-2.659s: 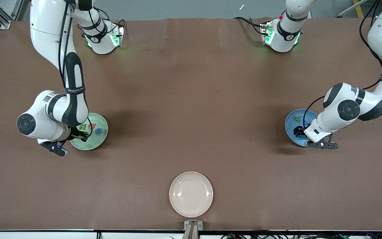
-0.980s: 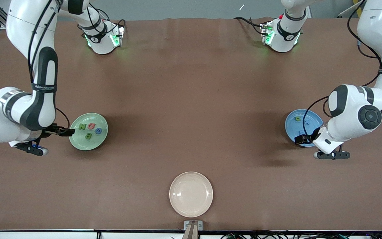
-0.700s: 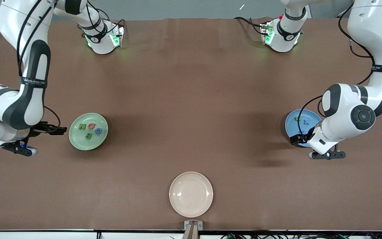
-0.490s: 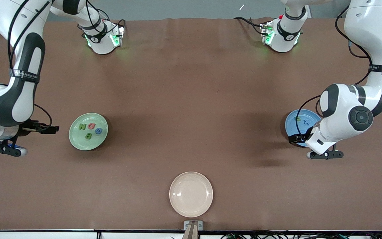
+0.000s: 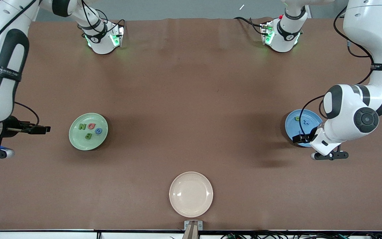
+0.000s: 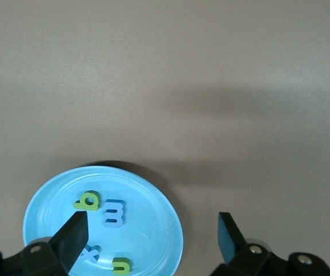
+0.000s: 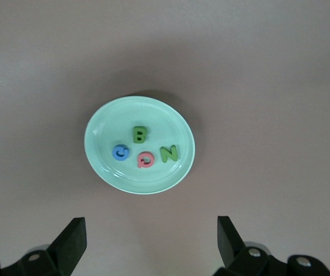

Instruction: Sort upper and lower case letters into plates

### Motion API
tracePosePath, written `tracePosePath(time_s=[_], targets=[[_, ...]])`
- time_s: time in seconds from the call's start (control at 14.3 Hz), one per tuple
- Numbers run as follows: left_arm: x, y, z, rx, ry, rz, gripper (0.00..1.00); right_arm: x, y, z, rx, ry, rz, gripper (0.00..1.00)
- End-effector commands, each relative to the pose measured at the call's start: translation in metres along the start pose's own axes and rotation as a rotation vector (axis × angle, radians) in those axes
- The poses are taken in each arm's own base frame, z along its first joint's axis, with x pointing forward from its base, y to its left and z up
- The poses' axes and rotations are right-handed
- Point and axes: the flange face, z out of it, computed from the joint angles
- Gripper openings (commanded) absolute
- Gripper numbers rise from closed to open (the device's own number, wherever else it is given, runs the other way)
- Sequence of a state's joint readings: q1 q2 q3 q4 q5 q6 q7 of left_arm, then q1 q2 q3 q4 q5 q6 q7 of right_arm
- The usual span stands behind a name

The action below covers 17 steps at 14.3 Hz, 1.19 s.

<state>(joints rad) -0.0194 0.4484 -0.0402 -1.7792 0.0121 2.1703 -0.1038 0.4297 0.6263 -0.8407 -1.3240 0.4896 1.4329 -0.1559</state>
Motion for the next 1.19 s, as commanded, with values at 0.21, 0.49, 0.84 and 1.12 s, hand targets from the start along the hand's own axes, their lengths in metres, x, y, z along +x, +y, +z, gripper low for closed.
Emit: tracePosePath(time_s=[0.21, 0.49, 0.84, 1.12], targets=[[-0.024, -0.011, -0.047, -0.015, 0.028, -0.001, 1.0, -0.02, -0.03, -0.035, -0.091, 0.014, -0.042, 1.0], [-0.072, -0.023, -0.147, -0.008, 0.046, -0.014, 1.0, -0.05, -0.027, -0.065, -0.073, 0.037, -0.077, 1.0], [-0.096, -0.019, -0.234, -0.01, 0.099, -0.006, 1.0, -0.092, -0.03, -0.079, -0.133, 0.049, -0.121, 1.0], [-0.098, -0.011, -0.281, -0.012, 0.127, 0.006, 1.0, -0.114, -0.028, -0.091, -0.133, 0.079, -0.127, 1.0]])
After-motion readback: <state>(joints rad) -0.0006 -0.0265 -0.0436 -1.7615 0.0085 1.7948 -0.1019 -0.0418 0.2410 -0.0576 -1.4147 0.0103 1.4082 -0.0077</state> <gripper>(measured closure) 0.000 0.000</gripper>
